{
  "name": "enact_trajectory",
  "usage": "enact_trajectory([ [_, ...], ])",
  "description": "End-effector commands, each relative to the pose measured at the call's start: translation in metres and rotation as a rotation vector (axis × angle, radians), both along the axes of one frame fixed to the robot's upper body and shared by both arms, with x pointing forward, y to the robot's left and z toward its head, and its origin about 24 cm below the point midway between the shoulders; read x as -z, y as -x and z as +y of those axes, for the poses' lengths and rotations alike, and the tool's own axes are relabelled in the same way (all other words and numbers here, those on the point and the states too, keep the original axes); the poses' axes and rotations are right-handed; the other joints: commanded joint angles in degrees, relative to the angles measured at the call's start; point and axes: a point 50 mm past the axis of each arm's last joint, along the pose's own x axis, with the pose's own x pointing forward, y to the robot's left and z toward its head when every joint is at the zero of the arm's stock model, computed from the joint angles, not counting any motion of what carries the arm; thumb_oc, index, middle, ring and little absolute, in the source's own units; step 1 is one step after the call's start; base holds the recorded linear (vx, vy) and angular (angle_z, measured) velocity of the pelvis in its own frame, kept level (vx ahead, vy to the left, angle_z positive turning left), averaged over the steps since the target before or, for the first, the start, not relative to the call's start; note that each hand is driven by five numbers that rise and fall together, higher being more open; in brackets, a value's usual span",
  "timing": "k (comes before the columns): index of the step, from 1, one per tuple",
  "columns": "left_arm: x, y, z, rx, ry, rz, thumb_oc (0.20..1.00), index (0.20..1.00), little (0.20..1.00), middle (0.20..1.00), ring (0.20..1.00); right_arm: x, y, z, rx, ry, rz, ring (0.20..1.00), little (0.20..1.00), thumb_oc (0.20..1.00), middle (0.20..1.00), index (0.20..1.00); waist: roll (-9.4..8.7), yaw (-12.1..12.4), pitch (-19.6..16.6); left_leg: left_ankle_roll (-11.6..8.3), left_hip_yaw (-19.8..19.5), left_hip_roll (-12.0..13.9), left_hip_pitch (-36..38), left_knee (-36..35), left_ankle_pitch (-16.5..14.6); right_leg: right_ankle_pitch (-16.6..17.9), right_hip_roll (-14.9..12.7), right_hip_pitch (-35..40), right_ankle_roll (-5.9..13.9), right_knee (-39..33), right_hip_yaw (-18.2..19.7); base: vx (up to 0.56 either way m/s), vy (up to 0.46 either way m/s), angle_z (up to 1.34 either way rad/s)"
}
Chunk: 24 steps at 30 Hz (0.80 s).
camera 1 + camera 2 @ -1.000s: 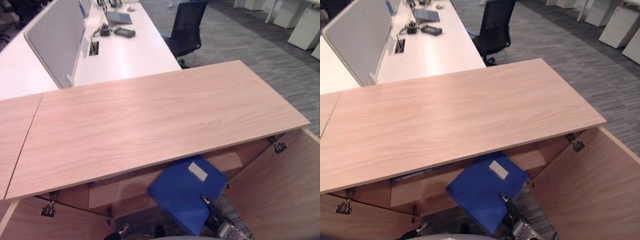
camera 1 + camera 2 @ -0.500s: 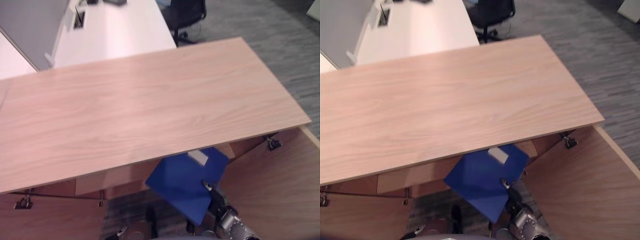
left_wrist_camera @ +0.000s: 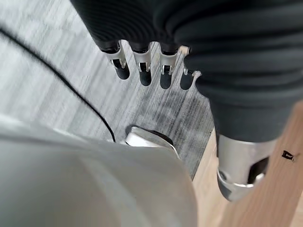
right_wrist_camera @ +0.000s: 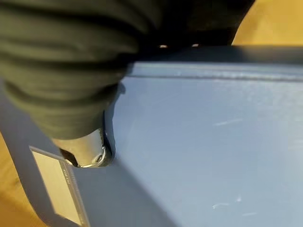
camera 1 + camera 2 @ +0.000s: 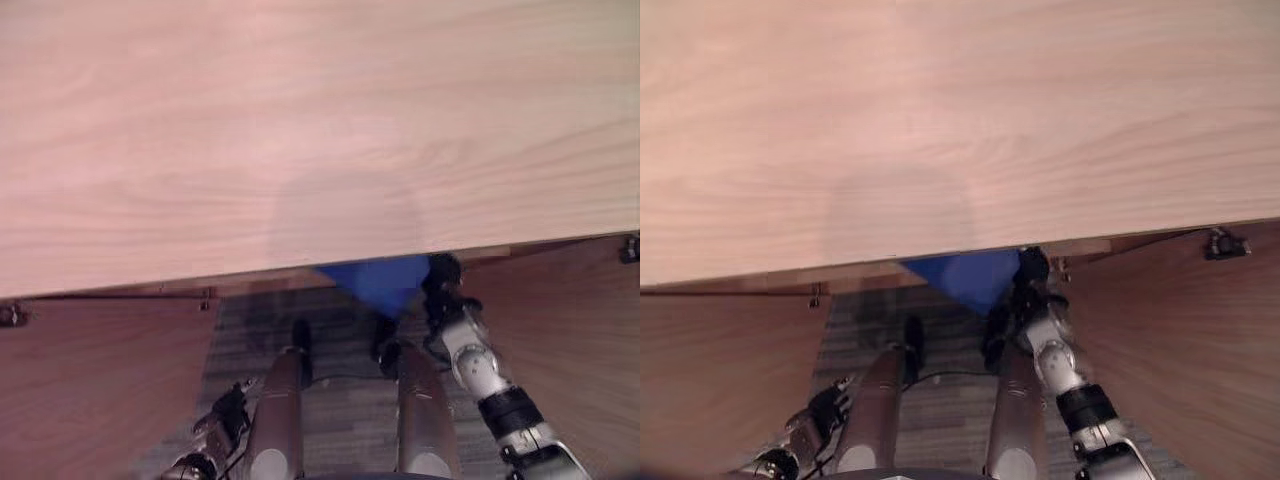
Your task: Put the empty folder in the office cabinet
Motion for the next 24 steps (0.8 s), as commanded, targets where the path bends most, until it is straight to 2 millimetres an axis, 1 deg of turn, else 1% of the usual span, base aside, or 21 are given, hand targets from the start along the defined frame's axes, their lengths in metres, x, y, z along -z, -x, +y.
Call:
enact_trajectory([
  [1, 0.001, 0.006, -0.002, -0.053, -0.012, -0.018, 1.0, 1.0, 1.0, 1.0, 1.0, -0.021, 0.013, -0.01, 0.086, -0.038, -0.151, 0.2, 0.2, 0.2, 0.2, 0.2, 1.31, -1.0, -4.6, 0.42, 1.0, 2.1, -3.6, 2.7, 0.6, -3.9, -3.2, 0.5, 4.51, 5.5, 5.9, 0.0, -0.051, 0.04],
  [3, -0.01, -0.008, -0.001, -0.063, -0.02, -0.103, 1.0, 1.0, 1.0, 1.0, 1.0, -0.034, 0.012, -0.012, 0.107, -0.038, -0.204, 0.2, 0.2, 0.2, 0.2, 0.2, 1.62, -0.8, -4.0, 0.67, 0.8, 2.5, -6.4, 6.0, -0.5, -5.7, -3.4, -2.2, 4.03, 9.0, 6.1, 0.0, -0.061, 0.06],
  [4, -0.023, -0.021, 0.001, -0.064, -0.03, -0.193, 1.0, 1.0, 1.0, 1.0, 1.0, -0.044, 0.013, -0.014, 0.125, -0.044, -0.25, 0.2, 0.2, 0.2, 0.2, 0.2, 1.95, -0.7, -3.3, 0.82, 0.8, 2.8, -9.8, 10.2, -1.7, -7.5, -4.0, -5.4, 3.29, 12.7, 6.9, 0.0, -0.05, 0.1],
  [5, -0.023, -0.021, 0.001, -0.064, -0.031, -0.193, 1.0, 1.0, 1.0, 1.0, 1.0, -0.044, 0.013, -0.014, 0.125, -0.044, -0.249, 0.2, 0.2, 0.2, 0.2, 0.2, 1.93, -0.6, -3.5, 0.82, 0.8, 2.8, -10.1, 10.4, -1.9, -7.6, -4.0, -5.7, 3.28, 12.9, 6.9, 0.0, -0.047, 0.09],
  [6, -0.029, -0.026, 0.003, -0.067, -0.041, -0.231, 1.0, 1.0, 1.0, 1.0, 1.0, -0.05, 0.012, -0.014, 0.13, -0.048, -0.273, 0.2, 0.2, 0.2, 0.2, 0.2, 2.14, -0.5, -3.2, 0.99, 0.6, 2.8, -12.0, 12.4, -2.5, -8.3, -4.3, -7.7, 2.92, 15.1, 7.6, 0.0, -0.026, 0.05],
  [9, -0.061, -0.046, 0.009, -0.062, -0.078, -0.404, 1.0, 1.0, 1.0, 1.0, 1.0, -0.06, 0.014, -0.018, 0.168, -0.072, -0.322, 0.2, 0.2, 0.2, 0.2, 0.2, 2.75, -0.1, -2.7, 1.42, 0.3, 3.1, -17.8, 18.8, -4.7, -11.7, -5.1, -13.2, 1.33, 21.0, 9.2, 0.02, -0.042, -0.01],
  [10, -0.061, -0.045, 0.009, -0.062, -0.078, -0.404, 1.0, 1.0, 1.0, 1.0, 1.0, -0.06, 0.014, -0.018, 0.168, -0.072, -0.322, 0.2, 0.2, 0.2, 0.2, 0.2, 2.7, -0.1, -2.8, 1.42, 0.3, 3.1, -18.1, 19.0, -4.8, -11.8, -5.2, -13.5, 1.32, 21.3, 9.2, 0.05, -0.03, 0.0],
  [11, -0.08, -0.054, 0.009, -0.064, -0.075, -0.5, 1.0, 1.0, 1.0, 1.0, 1.0, -0.065, 0.014, -0.019, 0.186, -0.078, -0.342, 0.2, 0.2, 0.2, 0.2, 0.2, 2.85, 0.0, -2.7, 1.76, -0.2, 3.3, -20.7, 21.9, -6.2, -13.6, -5.8, -16.4, 0.56, 24.6, 10.1, 0.05, -0.046, 0.03],
  [13, -0.106, -0.065, 0.004, -0.079, -0.04, -0.631, 1.0, 1.0, 1.0, 1.0, 1.0, -0.07, 0.016, -0.021, 0.218, -0.11, -0.364, 0.2, 0.2, 0.2, 0.2, 0.2, 2.99, 0.0, -2.2, 2.26, -0.8, 3.4, -23.8, 25.6, -7.7, -15.0, -6.0, -19.4, -0.13, 28.2, 10.7, 0.05, -0.047, 0.04],
  [14, -0.106, -0.065, 0.004, -0.079, -0.04, -0.63, 1.0, 1.0, 1.0, 1.0, 1.0, -0.07, 0.016, -0.021, 0.219, -0.111, -0.363, 0.2, 0.2, 0.2, 0.2, 0.2, 2.96, 0.0, -2.4, 2.26, -0.8, 3.4, -24.1, 25.8, -7.8, -15.1, -6.1, -19.7, -0.13, 28.5, 10.8, 0.0, 0.0, 0.0],
  [17, -0.124, -0.072, -0.004, -0.087, 0.013, -0.719, 1.0, 1.0, 1.0, 1.0, 1.0, -0.073, 0.015, -0.02, 0.256, -0.132, -0.366, 0.2, 0.2, 0.2, 0.2, 0.2, 3.11, -0.1, -2.2, 2.56, -0.8, 3.2, -26.7, 28.1, -8.8, -16.1, -6.1, -22.4, -0.54, 30.8, 11.2, 0.0, 0.0, 0.0],
  [18, -0.124, -0.072, -0.004, -0.087, 0.012, -0.719, 1.0, 1.0, 1.0, 1.0, 1.0, -0.073, 0.015, -0.02, 0.257, -0.132, -0.366, 0.2, 0.2, 0.2, 0.2, 0.2, 3.08, -0.1, -2.3, 2.56, -0.8, 3.2, -26.9, 28.3, -8.8, -16.2, -6.2, -22.6, -0.54, 31.0, 11.2, 0.02, -0.03, 0.05],
  [19, -0.132, -0.077, -0.009, -0.084, 0.037, -0.752, 1.0, 1.0, 1.0, 1.0, 1.0, -0.077, 0.012, -0.017, 0.282, -0.152, -0.361, 0.2, 0.2, 0.2, 0.2, 0.2, 3.08, -0.1, -2.4, 2.66, -0.9, 3.1, -28.4, 29.2, -9.1, -16.5, -6.1, -24.3, -0.75, 32.2, 11.6, 0.02, -0.029, 0.05],
  [21, -0.14, -0.08, -0.018, -0.057, 0.06, -0.779, 1.0, 1.0, 1.0, 1.0, 1.0, -0.087, 0.008, -0.009, 0.302, -0.198, -0.371, 0.2, 0.2, 0.2, 0.2, 0.2, 3.19, 0.2, -2.3, 2.89, -0.9, 3.0, -29.5, 30.4, -9.7, -17.0, -6.0, -25.7, -1.05, 33.7, 11.9, 0.02, -0.016, 0.02],
  [24, -0.143, -0.079, -0.02, -0.036, 0.061, -0.783, 1.0, 1.0, 1.0, 1.0, 1.0, -0.095, 0.002, -0.005, 0.322, -0.22, -0.366, 0.2, 0.2, 0.2, 0.2, 0.2, 3.25, 0.6, -2.0, 3.04, -0.9, 3.1, -30.0, 30.8, -9.9, -17.0, -6.0, -26.4, -1.09, 34.0, 12.1, 0.0, 0.0, 0.0],
])
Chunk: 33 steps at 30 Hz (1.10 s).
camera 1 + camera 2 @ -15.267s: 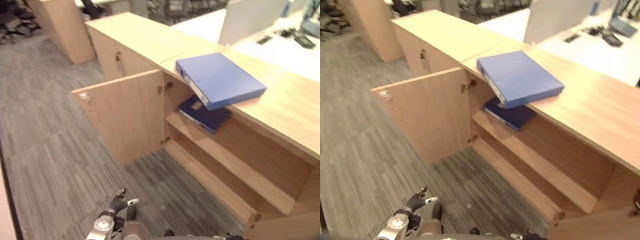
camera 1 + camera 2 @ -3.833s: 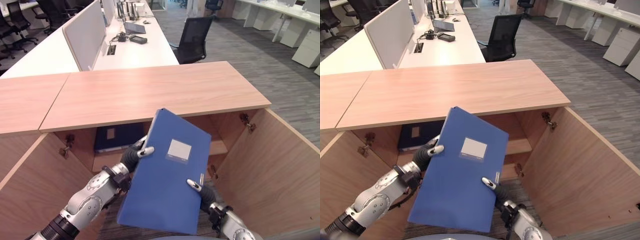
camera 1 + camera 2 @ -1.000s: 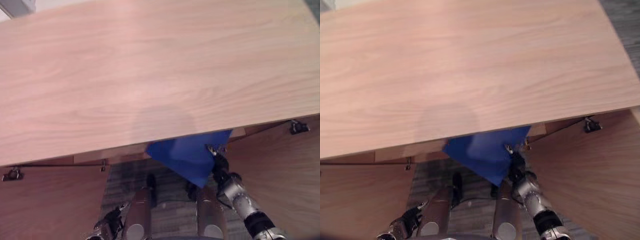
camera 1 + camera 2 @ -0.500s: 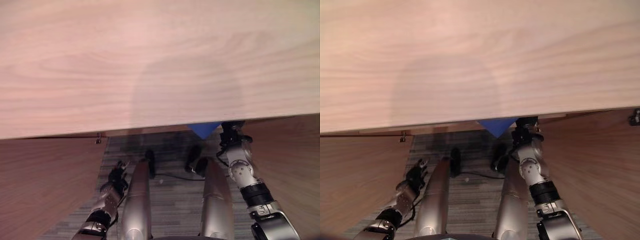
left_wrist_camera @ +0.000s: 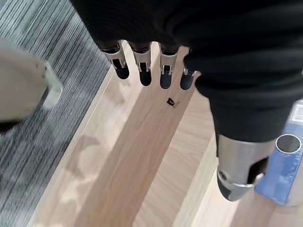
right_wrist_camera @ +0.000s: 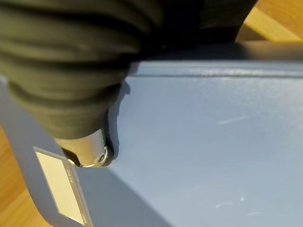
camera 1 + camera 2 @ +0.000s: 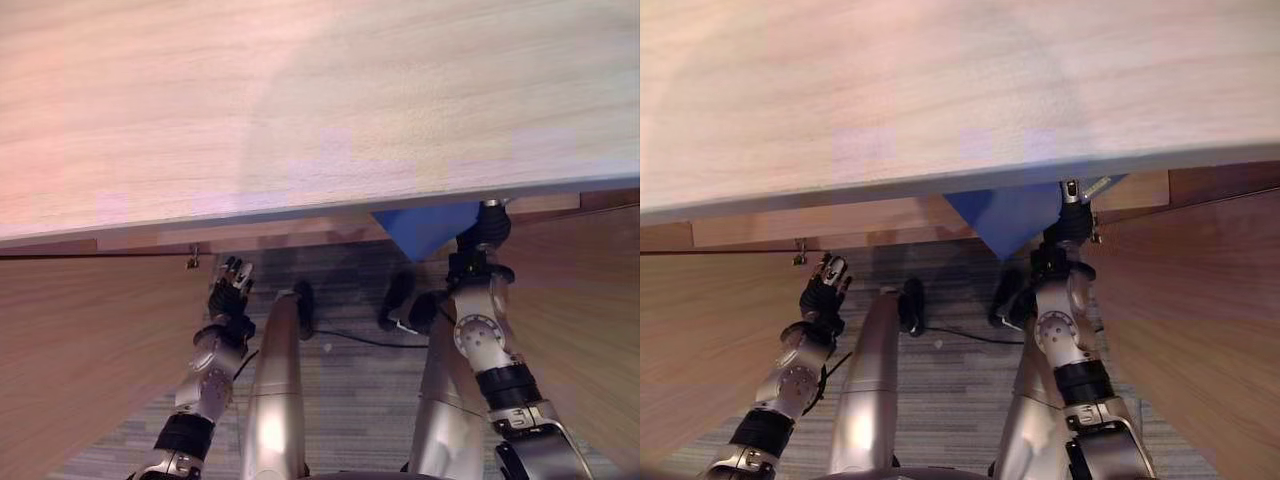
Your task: Put the empty folder in the office cabinet
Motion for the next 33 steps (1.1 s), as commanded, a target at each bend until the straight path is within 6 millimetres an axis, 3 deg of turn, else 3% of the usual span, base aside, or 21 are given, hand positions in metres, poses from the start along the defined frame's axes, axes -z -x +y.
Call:
enact_trajectory([
  [1, 0.002, 0.011, 0.008, -0.028, -0.012, -0.003, 1.0, 1.0, 1.0, 1.0, 1.0, -0.037, 0.006, 0.005, 0.052, -0.04, -0.168, 0.2, 0.2, 0.2, 0.2, 0.2, 0.89, -0.6, -2.6, 1.97, 1.8, 1.9, -1.3, -0.7, 1.0, -3.8, -1.4, 2.3, 2.47, 1.8, 9.0, 0.0, 0.0, 0.0],
  [5, -0.007, 0.013, 0.004, 0.021, -0.003, -0.036, 1.0, 1.0, 1.0, 1.0, 1.0, -0.051, -0.008, 0.007, 0.079, -0.097, -0.149, 0.2, 0.2, 0.2, 0.2, 0.2, 1.88, 0.5, -0.9, 2.15, 2.5, 1.0, -2.2, -1.7, 1.6, -3.4, -1.7, 1.4, 2.66, 1.1, 9.3, -0.02, -0.008, 0.01],
  [12, -0.016, 0.014, -0.001, 0.064, -0.003, -0.057, 1.0, 1.0, 1.0, 1.0, 1.0, -0.053, -0.028, 0.007, 0.112, -0.171, -0.06, 0.2, 0.2, 0.2, 0.2, 0.2, 2.89, 1.4, 0.7, 2.24, 3.2, 0.7, -4.7, -1.2, 1.9, -2.3, -1.9, -1.4, 3.02, 1.6, 10.0, -0.01, 0.001, 0.01],
  [14, -0.017, 0.011, -0.007, 0.087, -0.006, -0.05, 1.0, 1.0, 1.0, 1.0, 1.0, -0.045, -0.042, 0.012, 0.108, -0.222, 0.03, 0.2, 0.2, 0.2, 0.2, 0.2, 3.09, 1.8, 1.0, 2.36, 3.5, 0.6, -5.0, -1.1, 1.9, -1.8, -1.9, -1.7, 3.25, 1.6, 10.1, 0.0, 0.0, 0.0],
  [19, -0.018, 0.008, -0.013, 0.113, -0.003, -0.048, 1.0, 1.0, 1.0, 1.0, 1.0, -0.029, -0.047, 0.024, 0.053, -0.286, 0.098, 0.2, 0.2, 0.2, 0.2, 0.2, 3.03, 2.0, 1.2, 2.22, 4.1, 0.6, -3.9, -2.7, 2.6, -0.6, -1.8, -0.8, 3.54, -0.1, 9.7, -0.01, -0.006, 0.0],
  [22, -0.013, 0.009, -0.016, 0.13, -0.008, -0.025, 1.0, 1.0, 1.0, 1.0, 1.0, -0.017, -0.043, 0.035, 0.018, -0.281, 0.128, 0.2, 0.2, 0.2, 0.2, 0.2, 2.71, 2.1, 0.7, 1.65, 4.9, 0.9, -1.4, -6.9, 4.1, 0.7, -1.1, 1.7, 3.93, -3.9, 8.8, -0.07, -0.037, -0.01],
  [23, -0.01, 0.009, -0.016, 0.132, -0.015, -0.013, 1.0, 1.0, 1.0, 1.0, 1.0, -0.003, -0.041, 0.038, 0.006, -0.292, 0.167, 0.2, 0.2, 0.2, 0.2, 0.2, 2.53, 2.1, 0.8, 0.89, 5.4, 0.9, 1.1, -10.2, 5.6, 2.2, -0.6, 4.5, 4.53, -7.5, 7.7, -0.1, -0.047, -0.01],
  [33, 0.023, 0.02, -0.023, 0.165, 0.016, 0.119, 1.0, 1.0, 1.0, 1.0, 1.0, 0.023, -0.035, 0.041, 0.021, -0.337, 0.253, 0.2, 0.2, 0.2, 0.2, 0.2, 3.02, 1.5, 0.9, -1.6, 5.3, 1.7, 15.2, -25.7, 11.6, 7.7, 1.6, 17.8, 7.46, -21.4, 3.8, -0.06, -0.03, -0.05],
])
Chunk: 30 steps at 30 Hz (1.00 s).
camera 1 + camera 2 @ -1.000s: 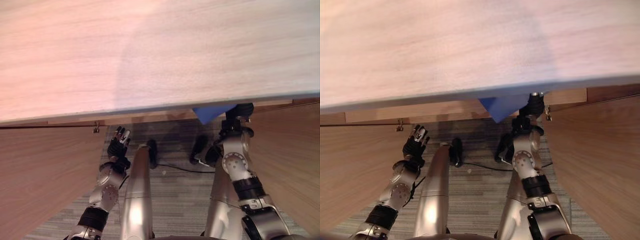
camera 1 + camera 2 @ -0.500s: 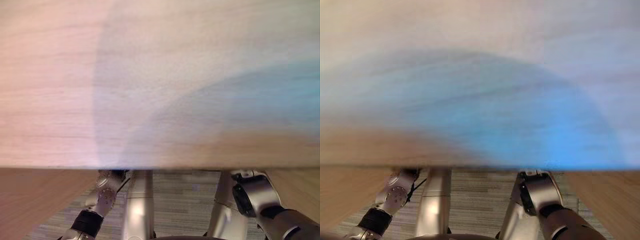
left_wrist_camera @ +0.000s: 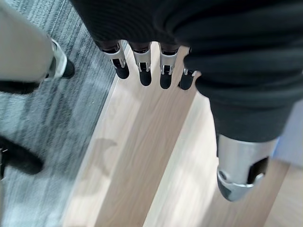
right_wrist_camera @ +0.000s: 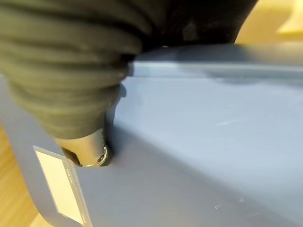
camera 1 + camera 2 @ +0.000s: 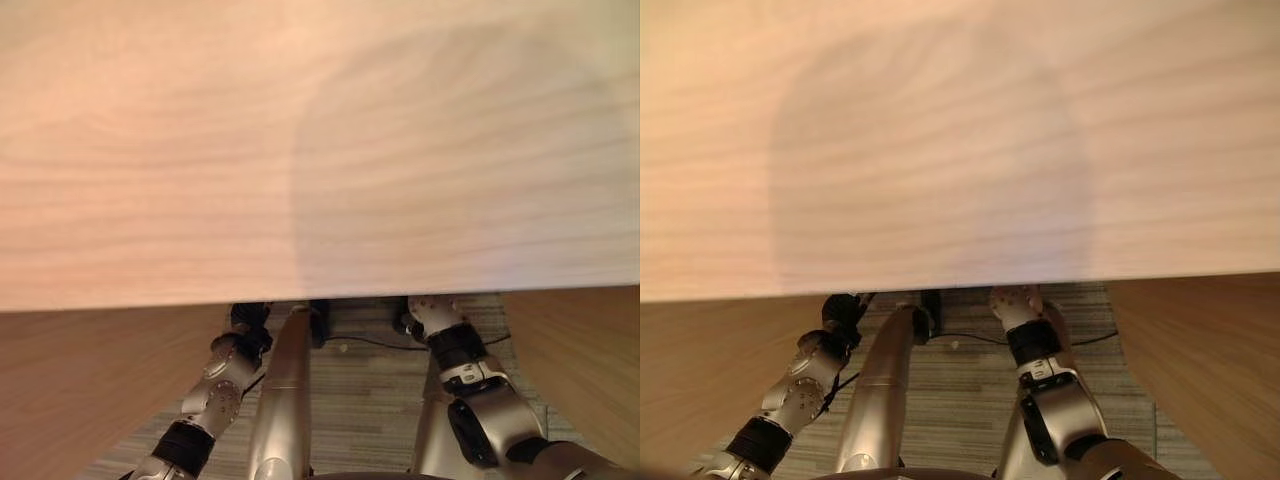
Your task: Put the empty folder in the office cabinet
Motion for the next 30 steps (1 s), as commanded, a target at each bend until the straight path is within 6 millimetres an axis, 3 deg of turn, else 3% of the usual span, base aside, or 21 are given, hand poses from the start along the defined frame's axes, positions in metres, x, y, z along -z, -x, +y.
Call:
enact_trajectory([
  [1, 0.002, 0.004, 0.005, -0.003, 0.028, 0.003, 1.0, 1.0, 1.0, 1.0, 1.0, -0.012, -0.005, 0.006, -0.008, -0.018, -0.036, 0.2, 0.2, 0.2, 0.2, 0.2, 1.45, -0.1, 1.8, 0.8, 0.0, 2.2, -0.6, -4.4, 4.8, 0.7, -0.2, 5.0, 6.37, -3.5, 3.4, -0.01, -0.042, 0.05],
  [2, 0.015, 0.009, 0.005, -0.01, 0.041, 0.056, 1.0, 1.0, 1.0, 1.0, 1.0, -0.003, -0.004, 0.008, -0.021, -0.002, -0.007, 0.2, 0.2, 0.2, 0.2, 0.2, 1.46, -0.1, 1.1, 0.33, 0.0, 2.3, 3.3, -8.3, 6.0, 1.7, 0.5, 8.6, 6.84, -6.9, 2.8, 0.0, 0.0, 0.0],
  [3, 0.015, 0.009, 0.005, -0.01, 0.041, 0.056, 1.0, 1.0, 1.0, 1.0, 1.0, -0.003, -0.004, 0.008, -0.021, -0.002, -0.007, 0.2, 0.2, 0.2, 0.2, 0.2, 1.49, -0.2, 1.2, 0.32, 0.0, 2.3, 3.5, -8.4, 6.1, 1.8, 0.5, 8.7, 6.84, -7.0, 2.8, -0.01, -0.069, 0.02],
  [6, 0.043, 0.025, 0.01, -0.037, 0.065, 0.178, 1.0, 1.0, 1.0, 1.0, 1.0, 0.036, 0.004, 0.003, -0.044, 0.038, 0.134, 0.2, 0.2, 0.2, 0.2, 0.2, 1.44, -0.1, -0.8, -1.9, -0.3, 2.9, 15.0, -21.3, 11.5, 4.5, 2.2, 19.9, 7.57, -18.6, 0.1, 0.02, -0.114, 0.02],
  [11, 0.059, 0.037, 0.018, -0.056, 0.036, 0.25, 1.0, 1.0, 1.0, 1.0, 1.0, 0.058, 0.01, -0.005, -0.034, 0.029, 0.209, 0.2, 0.2, 0.2, 0.2, 0.2, 1.75, 0.0, -1.5, -4.07, -0.8, 3.3, 22.1, -29.6, 16.1, 5.8, 4.0, 27.6, 7.6, -26.2, -2.1, 0.05, -0.127, 0.06],
  [12, 0.071, 0.046, 0.023, -0.09, 0.036, 0.303, 1.0, 1.0, 1.0, 1.0, 1.0, 0.072, 0.017, -0.008, -0.03, 0.02, 0.246, 0.2, 0.2, 0.2, 0.2, 0.2, 1.39, 0.4, -2.8, -5.61, -0.8, 4.2, 26.8, -35.8, 19.8, 6.4, 5.9, 32.8, 7.45, -32.2, -4.3, 0.06, -0.151, 0.14],
  [15, 0.076, 0.052, 0.027, -0.115, 0.039, 0.332, 1.0, 1.0, 1.0, 1.0, 1.0, 0.077, 0.02, -0.012, -0.022, 0.03, 0.26, 0.2, 0.2, 0.2, 0.2, 0.2, 1.02, 0.8, -2.9, -6.23, -1.0, 4.8, 27.8, -36.7, 22.1, 7.3, 7.1, 34.9, 7.21, -35.5, -5.5, 0.0, -0.136, 0.23],
  [16, 0.078, 0.053, 0.027, -0.112, 0.043, 0.336, 1.0, 1.0, 1.0, 1.0, 1.0, 0.08, 0.023, -0.015, -0.021, 0.035, 0.264, 0.2, 0.2, 0.2, 0.2, 0.2, -0.18, 0.6, -2.7, -4.74, -0.9, 3.6, 28.2, -33.7, 19.0, 8.6, 7.1, 36.1, 6.82, -38.2, -5.3, -0.1, -0.122, 0.22],
  [17, 0.081, 0.057, 0.026, -0.112, 0.052, 0.346, 1.0, 1.0, 1.0, 1.0, 1.0, 0.083, 0.024, -0.014, -0.031, 0.037, 0.266, 0.2, 0.2, 0.2, 0.2, 0.2, -1.42, 0.4, -2.5, -2.39, -0.9, 2.8, 29.6, -29.6, 13.3, 10.3, 7.1, 38.3, 7.37, -41.7, -5.1, -0.1, -0.088, 0.09],
  [18, 0.082, 0.058, 0.024, -0.117, 0.061, 0.353, 1.0, 1.0, 1.0, 1.0, 1.0, 0.085, 0.025, -0.013, -0.034, 0.036, 0.27, 0.2, 0.2, 0.2, 0.2, 0.2, -1.75, 0.2, -2.4, -1.9, -0.9, 2.6, 30.7, -28.9, 11.4, 10.7, 7.3, 39.1, 7.43, -42.5, -4.8, -0.05, -0.037, 0.12],
  [20, 0.084, 0.06, 0.02, -0.112, 0.07, 0.362, 1.0, 1.0, 1.0, 1.0, 1.0, 0.087, 0.027, -0.014, -0.031, 0.034, 0.277, 0.2, 0.2, 0.2, 0.2, 0.2, -1.47, -0.4, -2.3, -1.64, -0.4, 2.6, 33.3, -30.0, 10.3, 11.5, 7.8, 40.2, 7.79, -43.6, -4.6, 0.0, 0.058, 0.02],
  [23, 0.095, 0.067, 0.015, -0.066, 0.013, 0.416, 1.0, 1.0, 1.0, 1.0, 1.0, 0.094, 0.03, -0.02, -0.01, 0.028, 0.311, 0.2, 0.2, 0.2, 0.2, 0.2, -0.38, -1.2, -4.0, -1.74, 3.7, 2.4, 38.4, -37.5, 11.7, 14.7, 7.5, 42.4, 9.04, -46.3, -5.3, -0.02, 0.193, 0.02],
  [30, 0.114, 0.087, 0.021, -0.063, -0.038, 0.514, 1.0, 1.0, 1.0, 1.0, 1.0, 0.112, 0.041, -0.03, 0.002, 0.015, 0.365, 0.2, 0.2, 0.2, 0.2, 0.2, -0.93, -1.0, -6.9, -0.49, 4.2, -1.4, 43.7, -43.9, 12.6, 19.7, 6.0, 45.7, 11.68, -51.6, -5.0, -0.03, 0.196, 0.17],
])
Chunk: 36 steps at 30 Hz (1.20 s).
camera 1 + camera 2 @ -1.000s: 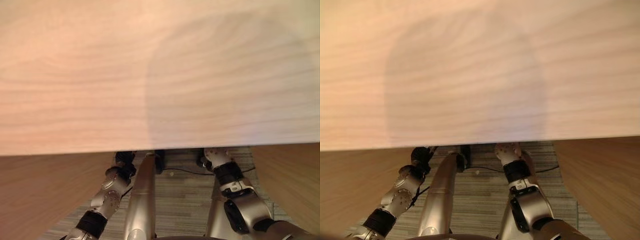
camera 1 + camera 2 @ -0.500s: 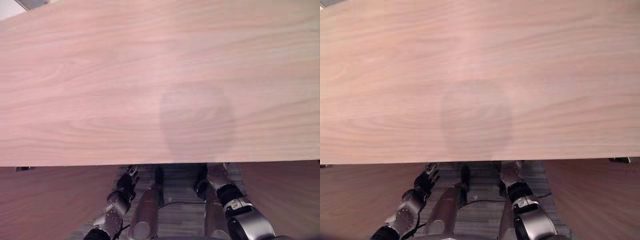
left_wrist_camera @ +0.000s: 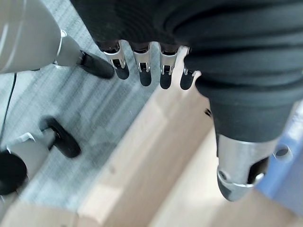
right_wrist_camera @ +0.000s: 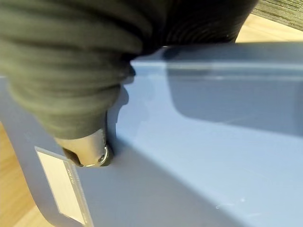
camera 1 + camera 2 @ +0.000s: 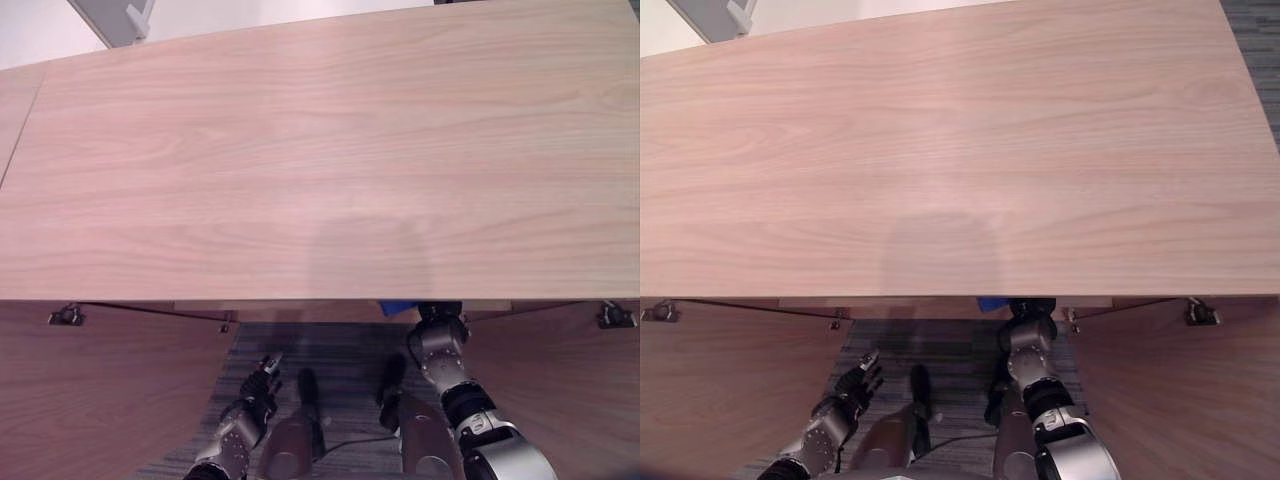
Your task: Put the empty folder in the office cabinet
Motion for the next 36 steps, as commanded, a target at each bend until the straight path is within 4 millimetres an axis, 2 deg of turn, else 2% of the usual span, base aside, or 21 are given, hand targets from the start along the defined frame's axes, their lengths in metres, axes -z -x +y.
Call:
enact_trajectory([
  [1, 0.003, 0.011, 0.012, 0.035, -0.058, 0.005, 1.0, 1.0, 1.0, 1.0, 1.0, -0.013, -0.011, 0.01, -0.04, -0.015, -0.084, 0.2, 0.2, 0.2, 0.2, 0.2, -1.38, 1.8, -2.0, -0.09, -1.1, -1.6, 1.1, 2.9, -5.0, 5.7, -1.5, 6.7, 7.05, -11.6, 4.7, -0.06, 0.138, -0.16],
  [3, 0.012, 0.022, 0.018, 0.029, -0.078, 0.069, 1.0, 1.0, 1.0, 1.0, 1.0, -0.01, -0.008, 0.009, -0.031, -0.037, -0.091, 0.2, 0.2, 0.2, 0.2, 0.2, -2.0, 1.7, -2.4, 1.11, -0.7, -3.1, 1.5, 4.2, -6.7, 7.6, -2.7, 6.7, 8.13, -12.1, 5.2, -0.13, 0.286, -0.13],
  [8, 0.023, 0.039, 0.026, 0.018, -0.109, 0.157, 1.0, 1.0, 1.0, 1.0, 1.0, -0.011, -0.006, 0.01, -0.023, -0.07, -0.127, 0.2, 0.2, 0.2, 0.2, 0.2, -2.86, 1.1, -2.5, 2.68, -0.3, -4.6, 1.4, 5.7, -7.6, 8.4, -3.8, 5.7, 9.27, -11.2, 6.2, -0.08, 0.162, -0.17],
  [11, 0.027, 0.044, 0.032, 0.006, -0.131, 0.193, 1.0, 1.0, 1.0, 1.0, 1.0, -0.01, -0.002, 0.009, -0.005, -0.084, -0.136, 0.2, 0.2, 0.2, 0.2, 0.2, -2.47, 0.8, -2.6, 3.65, -0.5, -4.6, 1.6, 5.9, -7.3, 5.1, -4.9, 5.5, 9.19, -5.6, 8.4, -0.06, 0.132, -0.03],
  [12, 0.03, 0.053, 0.035, -0.004, -0.139, 0.226, 1.0, 1.0, 1.0, 1.0, 1.0, -0.007, 0.001, 0.005, 0.005, -0.081, -0.131, 0.2, 0.2, 0.2, 0.2, 0.2, -2.05, 0.7, -2.8, 4.02, -1.0, -4.5, 2.5, 5.6, -7.0, 3.0, -5.3, 7.3, 8.55, -3.1, 10.4, 0.0, 0.094, 0.03],
  [13, 0.03, 0.053, 0.035, -0.004, -0.139, 0.226, 1.0, 1.0, 1.0, 1.0, 1.0, -0.006, 0.001, 0.005, 0.005, -0.081, -0.131, 0.2, 0.2, 0.2, 0.2, 0.2, -2.06, 0.7, -2.8, 4.02, -0.9, -4.5, 2.6, 5.6, -7.0, 2.9, -5.3, 7.4, 8.56, -3.0, 10.4, 0.03, 0.074, 0.02],
  [15, 0.035, 0.066, 0.038, 0.002, -0.142, 0.269, 1.0, 1.0, 1.0, 1.0, 1.0, -0.003, 0.005, 0.002, 0.018, -0.078, -0.122, 0.2, 0.2, 0.2, 0.2, 0.2, -1.98, 1.0, -3.9, 4.18, -1.1, -4.5, 3.2, 5.2, -6.9, 2.0, -5.5, 8.8, 8.47, -2.3, 11.1, 0.06, 0.022, -0.03],
  [17, 0.041, 0.087, 0.04, -0.007, -0.128, 0.335, 1.0, 1.0, 1.0, 1.0, 1.0, 0.002, 0.01, 0.001, 0.016, -0.072, -0.115, 0.2, 0.2, 0.2, 0.2, 0.2, -2.53, 1.7, -5.2, 4.22, -0.6, -4.6, 3.8, 4.7, -6.9, 2.1, -5.5, 10.2, 8.66, -3.3, 10.3, 0.06, -0.002, 0.01],
  [21, 0.042, 0.093, 0.044, -0.031, -0.123, 0.352, 1.0, 1.0, 1.0, 1.0, 1.0, -0.002, 0.009, 0.007, -0.002, -0.083, -0.143, 0.2, 0.2, 0.2, 0.2, 0.2, -3.3, 2.4, -5.1, 4.04, 0.2, -4.1, 3.0, 5.9, -7.0, 2.3, -5.4, 9.1, 8.72, -3.4, 9.6, -0.02, -0.063, -0.18],
  [23, 0.04, 0.088, 0.043, -0.031, -0.123, 0.336, 1.0, 1.0, 1.0, 1.0, 1.0, -0.011, 0.007, 0.011, -0.013, -0.088, -0.193, 0.2, 0.2, 0.2, 0.2, 0.2, -3.68, 1.9, -4.0, 3.74, -0.5, -3.5, 1.3, 7.7, -7.0, 1.1, -5.0, 7.9, 8.01, -2.0, 10.3, -0.06, -0.122, -0.09],
  [24, 0.039, 0.083, 0.041, -0.013, -0.127, 0.314, 1.0, 1.0, 1.0, 1.0, 1.0, -0.025, 0.001, 0.013, -0.019, -0.078, -0.251, 0.2, 0.2, 0.2, 0.2, 0.2, -3.52, 1.7, -2.9, 3.69, -0.9, -3.0, -0.8, 9.4, -7.1, 0.4, -5.4, 5.3, 7.54, 0.9, 11.1, -0.07, -0.105, -0.01],
  [25, 0.039, 0.083, 0.041, -0.013, -0.127, 0.314, 1.0, 1.0, 1.0, 1.0, 1.0, -0.025, 0.001, 0.013, -0.019, -0.078, -0.251, 0.2, 0.2, 0.2, 0.2, 0.2, -3.54, 1.7, -3.0, 3.7, -0.9, -3.0, -1.0, 9.5, -7.2, 0.3, -5.4, 5.0, 7.54, 1.1, 11.1, -0.1, -0.112, 0.0],
  [27, 0.037, 0.074, 0.038, 0.006, -0.128, 0.292, 1.0, 1.0, 1.0, 1.0, 1.0, -0.046, -0.005, 0.018, -0.037, -0.076, -0.343, 0.2, 0.2, 0.2, 0.2, 0.2, -3.36, 1.3, -0.7, 3.57, -1.7, -2.5, -4.7, 13.5, -7.5, -0.9, -6.0, 1.8, 6.58, 5.1, 11.3, -0.14, -0.123, 0.06],
  [28, 0.034, 0.063, 0.032, 0.006, -0.108, 0.249, 1.0, 1.0, 1.0, 1.0, 1.0, -0.065, -0.01, 0.022, -0.043, -0.065, -0.421, 0.2, 0.2, 0.2, 0.2, 0.2, -2.81, 1.4, 0.9, 3.5, -2.5, -2.0, -9.0, 18.0, -8.3, -2.2, -6.4, -1.5, 5.73, 9.0, 10.6, -0.11, -0.113, 0.17],
  [29, 0.034, 0.063, 0.032, 0.006, -0.108, 0.249, 1.0, 1.0, 1.0, 1.0, 1.0, -0.065, -0.01, 0.022, -0.043, -0.064, -0.421, 0.2, 0.2, 0.2, 0.2, 0.2, -2.78, 1.3, 0.7, 3.5, -2.6, -2.0, -9.3, 18.3, -8.4, -2.4, -6.5, -1.7, 5.72, 9.2, 10.6, -0.09, -0.137, 0.25],
  [32, 0.024, 0.037, 0.018, -0.006, -0.057, 0.145, 1.0, 1.0, 1.0, 1.0, 1.0, -0.102, -0.015, 0.03, -0.048, -0.058, -0.573, 0.2, 0.2, 0.2, 0.2, 0.2, -1.9, 1.0, 2.7, 2.75, -4.1, -1.5, -15.9, 24.3, -9.3, -5.3, -7.1, -6.5, 4.73, 15.5, 9.8, -0.05, -0.134, 0.27],
  [33, 0.014, 0.017, 0.008, -0.014, -0.024, 0.066, 1.0, 1.0, 1.0, 1.0, 1.0, -0.123, -0.017, 0.034, -0.047, -0.053, -0.648, 0.2, 0.2, 0.2, 0.2, 0.2, -1.34, 0.9, 3.0, 2.23, -4.8, -1.1, -20.3, 27.8, -9.9, -7.1, -7.7, -10.1, 4.33, 19.4, 9.6, -0.03, -0.122, 0.42],
  [34, 0.014, 0.017, 0.008, -0.015, -0.024, 0.066, 1.0, 1.0, 1.0, 1.0, 1.0, -0.123, -0.017, 0.034, -0.046, -0.052, -0.648, 0.2, 0.2, 0.2, 0.2, 0.2, -1.32, 0.9, 2.8, 2.22, -4.8, -1.1, -20.7, 28.1, -10.0, -7.2, -7.7, -10.5, 4.31, 19.6, 9.6, -0.02, -0.096, 0.66],
  [36, 0.0, -0.004, -0.003, 0.0, 0.009, -0.037, 1.0, 1.0, 1.0, 1.0, 1.0, -0.143, -0.019, 0.037, -0.041, -0.033, -0.712, 0.2, 0.2, 0.2, 0.2, 0.2, -0.85, 0.8, 3.0, 1.89, -5.0, -0.7, -23.6, 30.8, -10.8, -9.0, -8.3, -13.3, 4.01, 23.5, 9.5, 0.0, -0.066, 0.4],
])
